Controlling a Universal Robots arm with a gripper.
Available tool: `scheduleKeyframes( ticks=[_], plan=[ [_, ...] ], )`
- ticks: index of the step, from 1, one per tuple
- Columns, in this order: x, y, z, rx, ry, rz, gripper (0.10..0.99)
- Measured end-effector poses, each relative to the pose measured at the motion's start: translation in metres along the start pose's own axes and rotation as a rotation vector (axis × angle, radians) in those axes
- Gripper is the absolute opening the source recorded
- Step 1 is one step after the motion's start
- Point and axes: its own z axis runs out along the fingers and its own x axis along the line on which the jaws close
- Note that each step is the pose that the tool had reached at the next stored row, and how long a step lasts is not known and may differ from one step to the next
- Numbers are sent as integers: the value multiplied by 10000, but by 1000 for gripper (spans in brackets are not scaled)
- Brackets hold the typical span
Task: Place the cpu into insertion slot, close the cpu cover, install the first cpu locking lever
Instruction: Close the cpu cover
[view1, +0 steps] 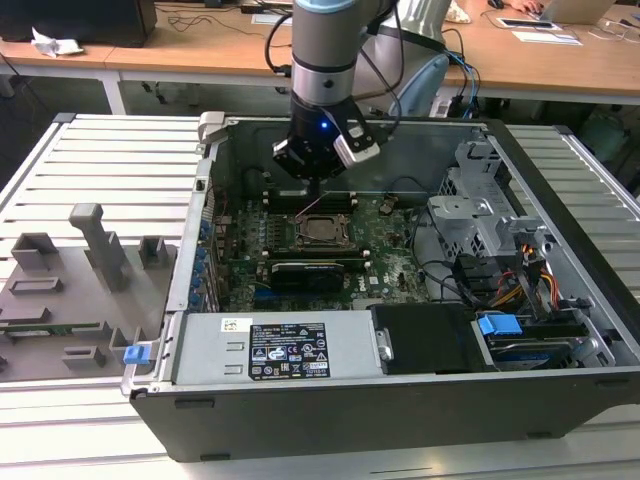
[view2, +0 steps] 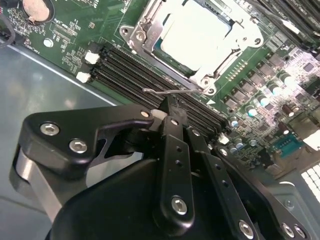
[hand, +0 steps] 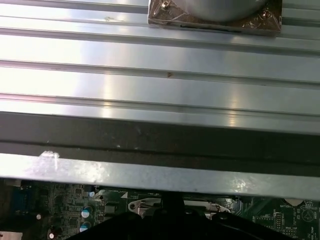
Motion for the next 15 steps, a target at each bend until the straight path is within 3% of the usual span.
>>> scheduleKeyframes(
  ticks=[15],
  plan=[
    [-96, -11, 48, 0, 0, 1, 102]
  ],
)
